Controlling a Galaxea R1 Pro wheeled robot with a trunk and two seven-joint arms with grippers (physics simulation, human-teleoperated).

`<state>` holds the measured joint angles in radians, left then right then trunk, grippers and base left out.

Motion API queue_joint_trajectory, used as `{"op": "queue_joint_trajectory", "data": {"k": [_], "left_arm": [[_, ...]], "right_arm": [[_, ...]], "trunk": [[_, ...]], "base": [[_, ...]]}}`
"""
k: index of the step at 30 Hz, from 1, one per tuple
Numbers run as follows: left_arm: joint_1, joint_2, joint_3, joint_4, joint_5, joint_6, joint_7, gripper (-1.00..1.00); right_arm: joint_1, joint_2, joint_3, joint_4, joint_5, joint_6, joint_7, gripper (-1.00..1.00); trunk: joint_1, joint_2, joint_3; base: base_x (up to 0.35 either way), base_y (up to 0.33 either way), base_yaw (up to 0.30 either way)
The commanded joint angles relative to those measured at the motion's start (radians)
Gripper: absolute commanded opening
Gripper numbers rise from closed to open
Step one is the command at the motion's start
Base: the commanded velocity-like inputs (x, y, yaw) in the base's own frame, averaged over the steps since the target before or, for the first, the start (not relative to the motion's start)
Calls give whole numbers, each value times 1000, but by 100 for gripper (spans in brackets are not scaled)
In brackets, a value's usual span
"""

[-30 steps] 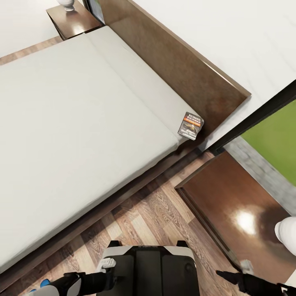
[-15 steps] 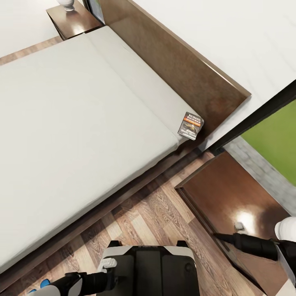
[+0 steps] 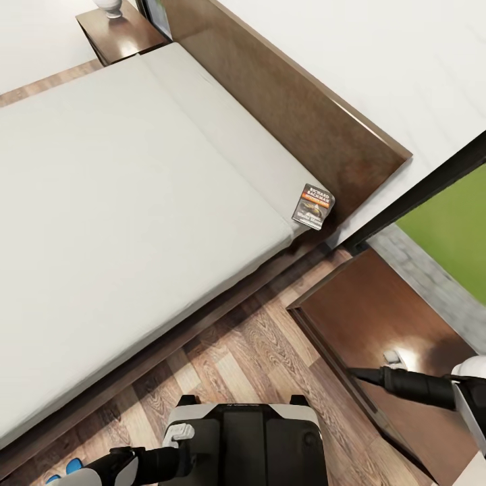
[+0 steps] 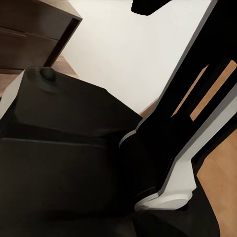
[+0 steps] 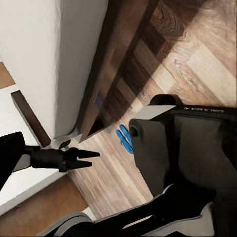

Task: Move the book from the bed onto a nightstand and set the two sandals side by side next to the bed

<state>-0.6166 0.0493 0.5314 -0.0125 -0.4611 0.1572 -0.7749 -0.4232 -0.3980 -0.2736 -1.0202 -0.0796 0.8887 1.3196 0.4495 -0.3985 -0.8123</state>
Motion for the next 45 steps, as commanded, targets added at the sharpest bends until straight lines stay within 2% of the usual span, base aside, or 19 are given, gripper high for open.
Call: {"op": "queue_joint_trajectory", "data": {"k": [1,2,3,8,10,14,16,20,24,27,32,34,36,37,38,39,41,43,45], "left_arm": [[0,0,9,-1,-5,10,-4,100],[0,0,9,-1,-5,10,-4,100],[0,0,9,-1,-5,10,-4,100],[0,0,9,-1,-5,10,-4,100],[0,0,10,-1,-5,10,-4,100],[0,0,9,-1,-5,10,-4,100],[0,0,9,-1,-5,10,-4,100],[0,0,9,-1,-5,10,-4,100],[0,0,9,-1,-5,10,-4,100],[0,-1,9,-1,-5,10,-4,100],[0,-4,9,-1,-5,10,-4,100],[0,-4,9,-1,-5,10,-4,100],[0,-4,9,-1,-5,10,-4,100],[1,-4,9,-1,-5,10,-4,100],[1,-4,9,-1,-5,10,-4,100],[1,-4,9,-1,-5,10,-4,100],[2,-4,9,-1,-5,10,-4,100],[6,-5,9,-1,-5,10,-4,100],[7,-4,9,-1,-5,10,-4,100]], "right_arm": [[0,0,-11,-1,-6,7,-61,100],[0,-1,-29,-2,-8,6,-114,100],[0,-1,-70,-2,-9,5,-164,100],[0,8,-176,-2,-11,1,-210,100],[0,14,-196,-1,-11,-1,-216,100],[0,18,-205,1,-17,0,-213,100],[0,19,-206,-1,-37,2,-212,100],[-4,26,-204,-7,-119,4,-216,100],[-7,53,-203,-11,-151,2,-232,100],[-10,82,-203,-1,-157,-2,-322,100],[-12,94,-210,62,-181,-2,-473,100],[-12,95,-224,101,-227,-2,-494,100],[-12,96,-238,127,-313,-2,-505,100],[-12,96,-243,137,-382,-2,-510,100],[-12,96,-245,141,-415,-2,-512,100],[-12,97,-247,146,-477,-3,-516,100],[-12,99,-248,150,-547,-3,-519,100],[-15,121,-247,154,-597,-13,-522,100],[-28,155,-247,154,-608,-32,-524,100]], "trunk": [[1,-1,-1],[1,-1,-1],[1,-1,-1],[1,-1,-1],[1,-1,-1],[1,-1,-1],[1,-1,-1],[1,-1,-1],[1,-1,-1],[1,-1,-1],[1,-1,-1],[1,-1,-1],[1,-1,-1],[1,-1,-1],[1,-1,-1],[1,-1,-1],[1,-1,-1],[1,-1,-1],[1,-1,-1]], "base": [[0,0,0],[0,0,0],[0,0,0],[0,0,0],[0,0,0],[0,0,0],[0,0,0],[0,0,0],[0,0,0],[0,0,0],[0,0,0],[0,0,0],[0,0,0],[0,0,0],[0,0,0],[0,0,0],[0,0,0],[0,0,0],[0,0,0]]}}
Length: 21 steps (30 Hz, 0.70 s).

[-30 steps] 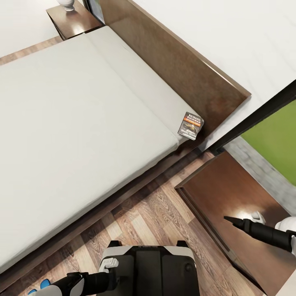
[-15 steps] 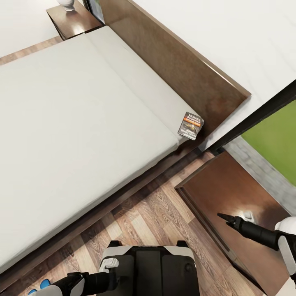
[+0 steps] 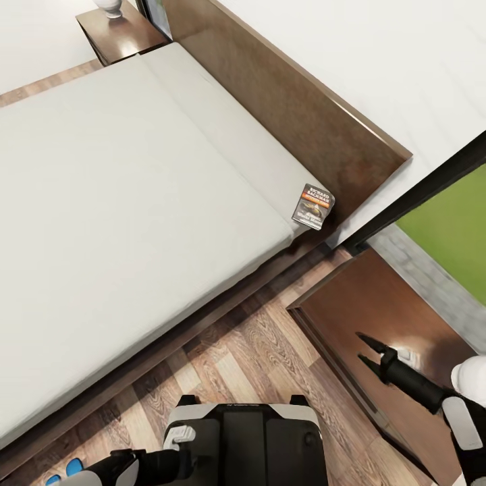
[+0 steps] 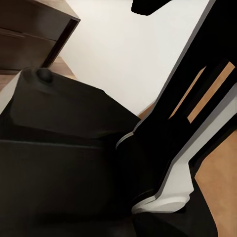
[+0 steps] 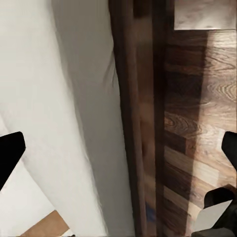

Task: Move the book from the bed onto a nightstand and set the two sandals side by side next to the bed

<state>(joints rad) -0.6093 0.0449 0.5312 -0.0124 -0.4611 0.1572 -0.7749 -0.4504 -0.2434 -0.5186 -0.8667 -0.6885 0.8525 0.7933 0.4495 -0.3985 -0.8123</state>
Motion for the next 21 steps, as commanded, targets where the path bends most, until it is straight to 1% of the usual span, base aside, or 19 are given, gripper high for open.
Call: {"op": "queue_joint_trajectory", "data": {"k": [1,2,3,4,5,6,7,8,10,11,13,14,15,16,17,18,19,20,21], "left_arm": [[1,0,9,-1,-5,10,-4,100],[1,1,9,-1,-5,10,-4,100],[1,1,9,-1,-5,10,-3,100],[2,0,9,-1,-6,10,-2,100],[2,0,9,-1,-7,10,-2,100],[2,-1,8,-1,-7,10,-2,100],[2,-3,8,-1,-8,10,-2,100],[2,-7,8,-1,-8,10,-2,100],[2,-15,9,-2,-7,10,-1,100],[2,-16,9,-2,-7,10,-1,100],[2,-15,9,-2,-7,10,0,100],[2,-15,9,-2,-7,10,0,100],[2,-15,9,-2,-7,10,0,100],[2,-16,9,-1,-7,11,1,100],[2,-17,9,-1,-7,10,1,100],[2,-17,9,-1,-7,10,1,100],[2,-17,9,-1,-7,10,1,100],[2,-17,9,-1,-7,10,1,100],[2,-17,9,-1,-7,10,1,100]], "right_arm": [[-23,31,-1,-1,-1,-14,1,100],[-37,47,1,-1,0,-25,0,100],[-72,76,3,-1,6,-45,-11,100],[-126,108,7,-1,25,-67,-52,100],[-161,121,8,-1,41,-75,-94,100],[-196,129,10,-1,53,-80,-141,100],[-214,132,10,-1,56,-82,-163,100],[-247,136,10,0,61,-85,-199,100],[-299,145,12,1,64,-84,-246,100],[-306,150,12,0,61,-82,-250,100],[-316,185,15,-8,49,-80,-254,100],[-318,199,19,-9,48,-82,-256,100],[-319,207,20,-9,48,-84,-258,100],[-320,229,23,-6,47,-92,-261,100],[-321,245,27,-2,47,-120,-263,100],[-322,251,28,0,47,-138,-264,100],[-322,264,32,11,47,-200,-265,100],[-322,270,34,20,47,-235,-266,100],[-322,283,37,59,47,-352,-268,100]], "trunk": [[1,-1,-1],[1,-1,-1],[1,-1,-1],[1,-1,-1],[1,-1,-1],[1,-1,-1],[1,-1,-1],[1,-1,-1],[1,-1,-1],[1,-1,-1],[1,-1,-1],[1,-1,-1],[1,-1,-1],[1,-1,-1],[1,-1,-1],[1,-1,-1],[1,-1,-1],[1,-1,-1],[1,-1,-1]], "base": [[0,0,0],[0,0,0],[0,0,0],[0,0,0],[0,0,0],[0,0,0],[0,0,0],[0,0,0],[0,0,0],[0,0,0],[0,0,0],[0,0,0],[0,0,0],[0,0,0],[0,0,0],[0,0,0],[0,0,0],[0,0,0],[0,0,0]]}}
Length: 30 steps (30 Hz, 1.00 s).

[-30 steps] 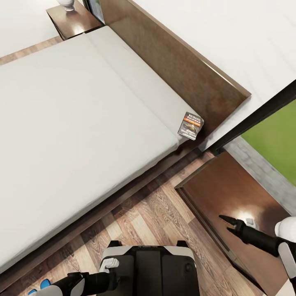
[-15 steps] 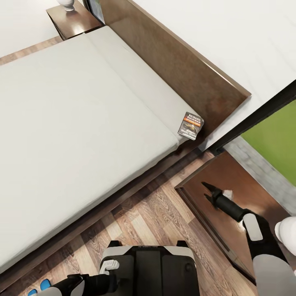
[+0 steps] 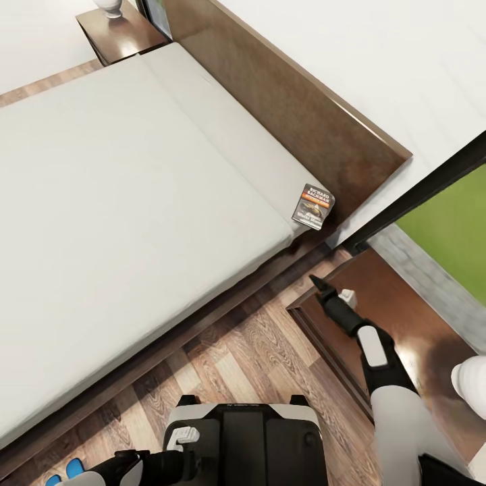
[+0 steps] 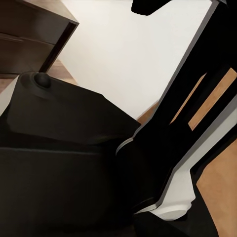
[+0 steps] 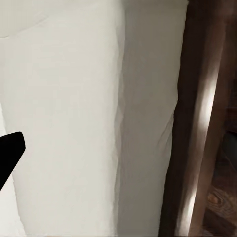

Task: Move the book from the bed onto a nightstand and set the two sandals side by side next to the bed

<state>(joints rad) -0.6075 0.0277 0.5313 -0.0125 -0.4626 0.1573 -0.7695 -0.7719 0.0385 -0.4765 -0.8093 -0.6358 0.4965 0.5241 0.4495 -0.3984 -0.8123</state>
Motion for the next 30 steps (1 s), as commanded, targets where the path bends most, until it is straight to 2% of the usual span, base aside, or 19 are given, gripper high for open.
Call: {"op": "queue_joint_trajectory", "data": {"k": [1,2,5,9,12,16,19,21,28,30], "left_arm": [[0,0,9,-1,-5,10,-5,100],[1,0,9,-1,-5,10,-5,100],[9,0,9,-1,-5,10,-5,100],[18,-2,9,-1,-5,10,-5,100],[19,-3,9,-1,-4,10,-5,100],[20,-3,9,-1,-4,10,-5,100],[20,-3,9,-1,-4,10,-5,100],[20,-3,9,-1,-4,10,-5,100],[20,-3,9,-1,-4,10,-5,100],[20,-3,10,-1,-4,10,-5,100]], "right_arm": [[-1,4,-4,15,-5,-32,1,100],[-1,9,-2,38,-5,-92,0,100],[-1,12,-1,66,-6,-168,2,100],[-1,13,3,74,-7,-180,17,100],[-1,11,24,74,-7,-132,75,100],[-1,8,101,74,-3,7,252,100],[-1,8,150,75,-2,66,352,100],[-1,5,165,79,-4,92,405,100],[-1,-3,168,83,-6,186,441,100],[-1,-18,162,84,-6,198,437,100]], "trunk": [[1,-2,-1],[1,-2,-1],[1,-2,-1],[1,-2,-1],[1,-2,-1],[1,-2,-1],[1,-2,-1],[1,-2,-1],[1,-2,-1],[1,-2,-1]], "base": [[0,0,0],[0,0,0],[0,0,0],[0,0,0],[0,0,0],[0,0,0],[0,0,0],[0,0,0],[0,0,0],[0,0,0]]}}
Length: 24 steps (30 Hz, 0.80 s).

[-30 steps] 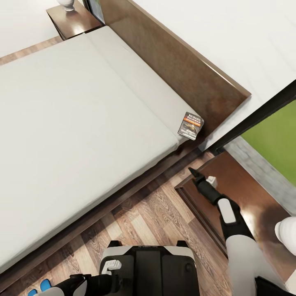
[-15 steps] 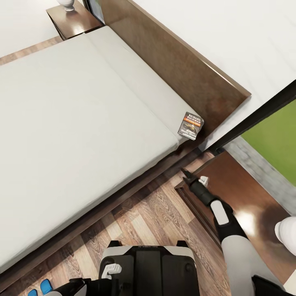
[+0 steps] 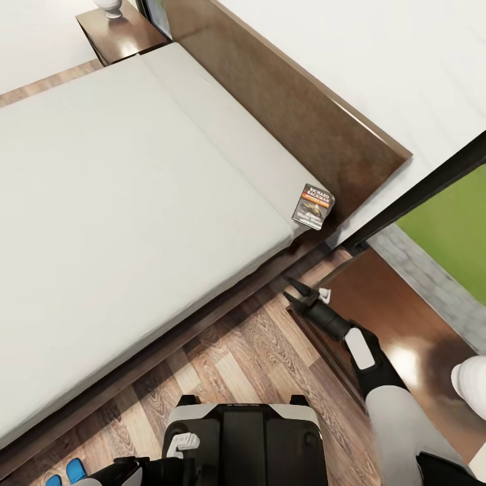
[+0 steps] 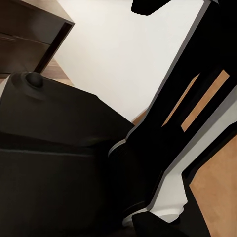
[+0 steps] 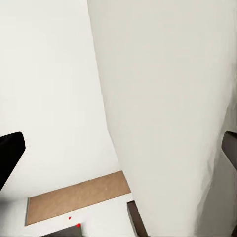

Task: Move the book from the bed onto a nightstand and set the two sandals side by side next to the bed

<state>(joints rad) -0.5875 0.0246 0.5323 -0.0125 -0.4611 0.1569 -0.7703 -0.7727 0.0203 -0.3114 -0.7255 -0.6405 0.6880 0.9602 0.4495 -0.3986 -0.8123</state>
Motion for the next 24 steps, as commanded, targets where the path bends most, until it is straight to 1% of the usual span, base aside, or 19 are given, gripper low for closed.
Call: {"op": "queue_joint_trajectory", "data": {"k": [1,2,3,4,5,6,7,9,12,14,24], "left_arm": [[0,0,9,-1,-5,10,-4,100],[0,0,9,-1,-5,10,-4,100],[0,0,9,-1,-5,9,-4,100],[0,0,9,-1,-5,8,-4,100],[0,0,9,-1,-5,8,-4,100],[0,0,9,-1,-5,8,-4,100],[0,0,9,-1,-5,7,-4,100],[0,0,9,-1,-4,7,-4,100],[0,0,9,-1,-4,7,-4,100],[0,0,8,-1,-4,7,-4,100],[0,0,9,-1,-4,7,-4,100]], "right_arm": [[0,-8,-5,0,-1,8,0,100],[0,-34,-9,1,-1,10,-1,100],[0,-51,-11,1,-2,11,-1,100],[0,-110,-17,0,-9,13,-2,100],[0,-150,-20,0,-22,13,-2,100],[0,-183,-22,0,-41,14,-3,100],[0,-211,-23,0,-65,15,-4,100],[0,-252,-23,-2,-110,16,-5,100],[0,-282,-23,-3,-143,16,-6,100],[0,-291,-23,-3,-152,16,-6,100],[0,-295,-19,-6,-158,16,4,100]], "trunk": [[1,-1,-1],[1,-1,-1],[1,-1,-1],[1,-1,-1],[1,-1,-1],[1,-1,-1],[1,-1,-1],[1,-1,-1],[1,-1,-1],[1,-1,-1],[1,-1,-1]], "base": [[0,0,0],[0,0,0],[0,0,0],[0,0,0],[5,0,0],[45,0,0],[122,0,0],[216,0,0],[233,0,0],[100,0,0],[16,0,0]]}}
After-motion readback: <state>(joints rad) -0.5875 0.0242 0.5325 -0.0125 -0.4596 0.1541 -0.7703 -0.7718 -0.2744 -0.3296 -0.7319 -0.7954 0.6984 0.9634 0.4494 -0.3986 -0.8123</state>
